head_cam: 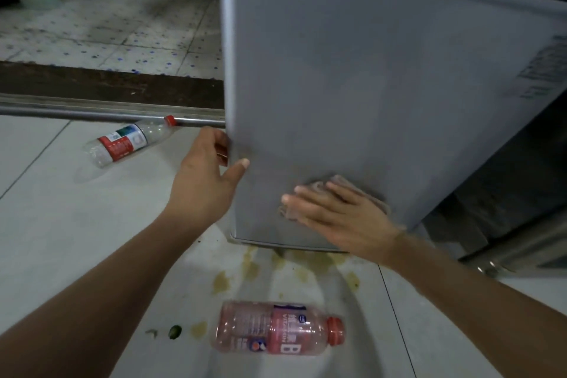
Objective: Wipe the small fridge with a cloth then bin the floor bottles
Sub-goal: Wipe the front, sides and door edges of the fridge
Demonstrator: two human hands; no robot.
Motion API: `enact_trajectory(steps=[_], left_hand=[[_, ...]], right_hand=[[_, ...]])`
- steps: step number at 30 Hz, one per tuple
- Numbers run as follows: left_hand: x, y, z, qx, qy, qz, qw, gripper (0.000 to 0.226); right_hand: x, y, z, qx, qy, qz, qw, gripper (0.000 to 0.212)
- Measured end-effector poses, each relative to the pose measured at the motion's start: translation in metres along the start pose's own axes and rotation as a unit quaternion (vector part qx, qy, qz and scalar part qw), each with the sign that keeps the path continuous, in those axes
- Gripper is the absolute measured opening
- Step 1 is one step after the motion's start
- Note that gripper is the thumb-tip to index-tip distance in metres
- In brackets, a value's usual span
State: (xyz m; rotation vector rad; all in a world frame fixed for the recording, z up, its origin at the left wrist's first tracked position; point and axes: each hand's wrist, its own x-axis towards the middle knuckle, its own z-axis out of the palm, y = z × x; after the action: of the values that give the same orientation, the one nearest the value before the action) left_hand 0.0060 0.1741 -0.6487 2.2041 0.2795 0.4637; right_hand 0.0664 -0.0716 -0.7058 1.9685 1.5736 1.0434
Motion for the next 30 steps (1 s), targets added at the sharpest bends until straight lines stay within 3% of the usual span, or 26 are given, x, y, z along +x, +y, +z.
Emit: enact_trajectory(steps=[3, 5, 6, 8, 12, 14, 16, 19, 22, 25, 27, 30], left_hand=[[0.003, -0.004, 0.000, 0.010, -0.014, -0.004, 1.000, 0.027], [0.002, -0.006, 0.001, 0.007, -0.012, -0.012, 1.000, 0.027], [0.002, -0.006, 0.002, 0.003, -0.009, -0.014, 1.000, 0.027], [0.000, -0.006, 0.003, -0.007, -0.005, -0.013, 1.000, 0.027], [0.000, -0.006, 0.003, -0.010, -0.005, -0.010, 1.000, 0.027], [-0.001, -0.005, 0.002, -0.010, -0.005, -0.012, 1.000, 0.027], [-0.002, -0.003, 0.002, -0.014, -0.005, -0.016, 1.000, 0.027], [-0.004, 0.000, 0.002, -0.014, -0.003, -0.019, 1.000, 0.028], [-0.006, 0.001, 0.004, -0.009, 0.007, -0.007, 1.000, 0.027], [-0.006, 0.000, 0.005, 0.003, 0.009, -0.008, 1.000, 0.026], [-0.007, -0.001, 0.006, 0.004, 0.009, -0.008, 1.000, 0.025], [-0.008, 0.001, 0.005, 0.012, 0.002, -0.009, 1.000, 0.026]], right_hand=[[0.008, 0.049, -0.035, -0.029, 0.153, 0.110, 0.982, 0.036], [0.011, 0.083, -0.059, -0.024, 0.265, 0.232, 0.936, 0.044], [0.012, 0.091, -0.066, 0.021, 0.288, 0.299, 0.910, 0.036], [0.011, 0.086, -0.065, 0.105, 0.270, 0.377, 0.880, 0.020], [-0.011, 0.024, -0.029, 0.049, 0.138, 0.346, 0.927, 0.017], [-0.032, -0.001, -0.018, 0.064, 0.025, 0.256, 0.964, 0.012], [-0.047, -0.011, -0.015, 0.030, -0.041, 0.171, 0.984, 0.029], [-0.049, 0.008, -0.028, 0.031, -0.003, 0.228, 0.973, 0.027], [-0.054, 0.053, -0.053, 0.027, 0.107, 0.454, 0.884, 0.018], [-0.060, 0.070, -0.057, -0.034, 0.156, 0.557, 0.815, 0.020], [-0.064, 0.053, -0.042, -0.042, 0.157, 0.562, 0.811, 0.017], [-0.083, -0.001, -0.016, -0.024, 0.059, 0.535, 0.842, 0.034]])
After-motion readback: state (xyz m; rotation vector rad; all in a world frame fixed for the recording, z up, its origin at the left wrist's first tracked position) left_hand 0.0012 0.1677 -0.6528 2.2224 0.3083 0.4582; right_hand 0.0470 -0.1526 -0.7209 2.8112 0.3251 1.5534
